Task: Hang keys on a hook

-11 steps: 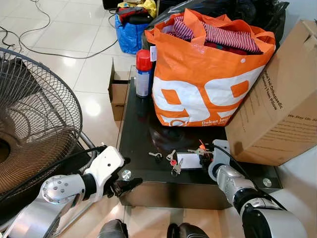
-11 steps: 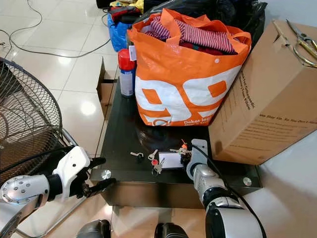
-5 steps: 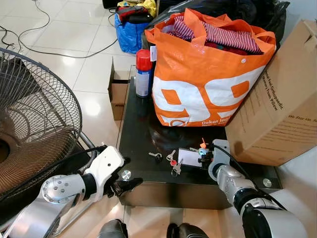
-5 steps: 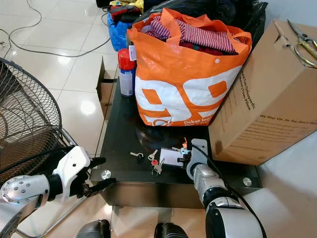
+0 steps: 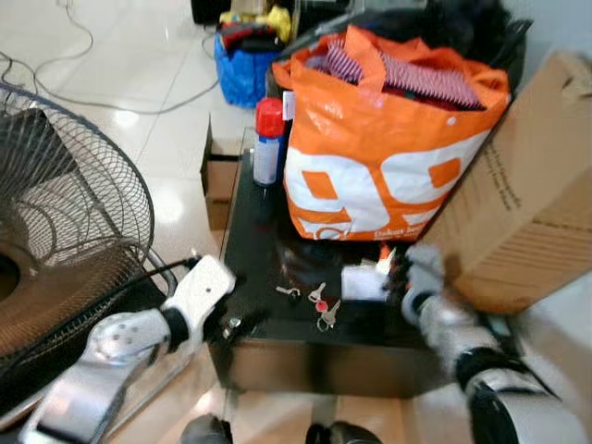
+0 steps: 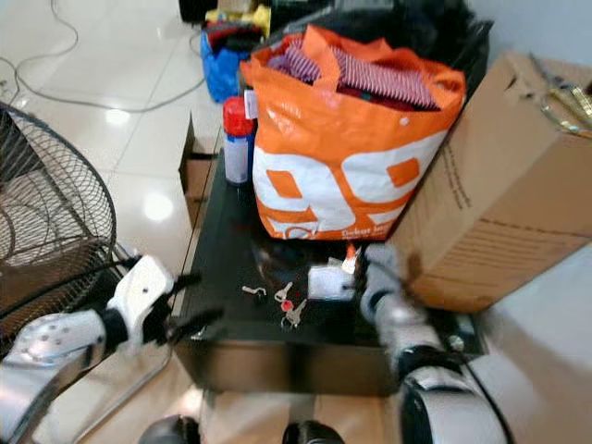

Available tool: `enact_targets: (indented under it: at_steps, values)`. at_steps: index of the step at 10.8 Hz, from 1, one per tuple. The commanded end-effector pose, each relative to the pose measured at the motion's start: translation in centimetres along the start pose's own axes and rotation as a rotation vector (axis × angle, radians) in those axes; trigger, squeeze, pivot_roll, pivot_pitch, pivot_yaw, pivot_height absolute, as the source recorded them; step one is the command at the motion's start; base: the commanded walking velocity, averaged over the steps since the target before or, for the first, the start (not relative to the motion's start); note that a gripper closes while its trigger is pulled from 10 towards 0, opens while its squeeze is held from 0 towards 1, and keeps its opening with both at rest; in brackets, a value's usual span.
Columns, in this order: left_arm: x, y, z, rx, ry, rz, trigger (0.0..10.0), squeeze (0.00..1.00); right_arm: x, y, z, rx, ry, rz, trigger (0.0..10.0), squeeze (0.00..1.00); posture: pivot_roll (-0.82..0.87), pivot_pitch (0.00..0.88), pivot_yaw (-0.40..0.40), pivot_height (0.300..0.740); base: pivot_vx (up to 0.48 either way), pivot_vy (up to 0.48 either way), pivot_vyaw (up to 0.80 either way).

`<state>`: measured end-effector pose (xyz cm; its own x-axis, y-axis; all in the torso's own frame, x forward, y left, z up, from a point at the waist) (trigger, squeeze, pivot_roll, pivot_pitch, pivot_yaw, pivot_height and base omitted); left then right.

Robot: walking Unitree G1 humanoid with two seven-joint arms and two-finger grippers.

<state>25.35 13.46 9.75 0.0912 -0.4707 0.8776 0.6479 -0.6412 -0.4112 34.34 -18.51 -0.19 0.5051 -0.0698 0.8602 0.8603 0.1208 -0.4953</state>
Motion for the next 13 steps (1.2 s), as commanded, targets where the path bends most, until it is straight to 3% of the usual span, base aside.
enact_targets:
  at_steps: [1, 3, 4, 5, 6, 7, 8, 9, 10, 11, 12, 13]
  values:
    - [0.1, 0.0, 0.6, 0.037, 0.011, -0.004, 10.0, 0.00, 0.6, -0.3, -0.4, 0.009, -0.040, -0.030, 0.0, 0.00, 0.03, 0.000, -0.128, 0.740, 0.000, 0.000, 0.00]
    - [0.0, 0.4, 1.2, 0.098, 0.014, -0.030, 10.0, 0.00, 3.0, -2.0, -0.1, 0.047, -0.192, -0.166, 0.0, 0.00, 0.01, 0.000, -0.113, 0.740, 0.000, 0.000, 0.00]
    - [0.1, 0.7, 1.7, 0.157, 0.020, -0.045, 10.0, 0.00, 3.4, -3.1, 0.1, 0.034, -0.489, -0.204, 0.0, 0.00, 0.01, 0.000, -0.114, 0.740, 0.000, 0.000, 0.00]
    - [0.1, 0.7, 1.8, 0.168, 0.023, -0.047, 10.0, 0.00, 3.4, -3.3, 0.3, 0.033, -0.596, -0.211, 0.0, 0.00, 0.01, 0.000, -0.114, 0.740, 0.000, 0.000, 0.00]
    - [0.3, 0.7, 2.2, 0.208, 0.026, -0.059, 10.0, 0.00, 4.9, -4.3, 0.7, -0.015, -0.818, -0.317, 0.0, 0.00, 0.02, 0.000, -0.118, 0.740, 0.000, 0.000, 0.00]
    - [0.5, 0.7, 2.9, 0.271, 0.038, -0.070, 10.0, 0.00, 5.8, -5.0, 0.8, -0.064, -1.018, -0.338, 0.0, 0.00, 0.02, 0.000, -0.121, 0.740, 0.000, 0.000, 0.00]
    - [0.7, 0.7, 3.4, 0.308, 0.049, -0.081, 10.0, 0.00, 4.3, -4.6, 0.5, -0.048, -1.061, -0.229, 0.0, 0.00, 0.02, 0.000, -0.120, 0.740, 0.000, 0.000, 0.00]
    - [1.0, 1.0, 3.3, 0.308, 0.055, -0.090, 10.0, 0.00, 2.6, -4.2, 0.7, -0.022, -0.708, -0.130, 0.0, 0.00, 0.01, 0.000, -0.118, 0.740, 0.000, 0.000, 0.00]
    - [1.0, 1.3, 3.1, 0.289, 0.089, -0.081, 10.0, 0.00, 2.9, -4.2, 0.7, -0.039, -1.161, -0.139, 0.0, 0.00, 0.01, 0.000, -0.116, 0.740, 0.000, 0.000, 0.00]
    - [1.0, 1.4, 3.1, 0.293, 0.073, -0.089, 10.0, 0.00, 2.5, -3.9, 0.7, -0.071, -0.740, -0.096, 0.0, 0.00, 0.01, 0.000, -0.113, 0.740, 0.000, 0.000, 0.00]
    - [1.1, 1.6, 3.2, 0.297, 0.070, -0.095, 10.0, 0.00, 2.6, -4.1, -0.1, -0.140, -1.015, -0.091, 0.0, 0.00, 0.01, 0.000, -0.113, 0.740, 0.000, 0.000, 0.00]
    - [1.1, 1.7, 3.2, 0.300, 0.077, -0.094, 10.0, 0.00, 2.1, -4.0, 0.1, -0.115, -0.940, -0.051, 0.0, 0.00, 0.01, 0.000, -0.114, 0.740, 0.000, 0.000, 0.00]
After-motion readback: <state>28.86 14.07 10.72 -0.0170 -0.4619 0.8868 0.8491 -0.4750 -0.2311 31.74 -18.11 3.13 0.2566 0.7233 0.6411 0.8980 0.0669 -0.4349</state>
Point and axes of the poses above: a point about 5 cm out from each wrist's last joint towards the gripper, its own y axis pointing out of the wrist towards the gripper, its own x axis along the axis of the wrist's last joint, z = x × y, the point moved 4 cm from there along y, pointing out of the wrist towards the gripper, and after that the axes turned 7 degrees about y, right-handed, at the moved point
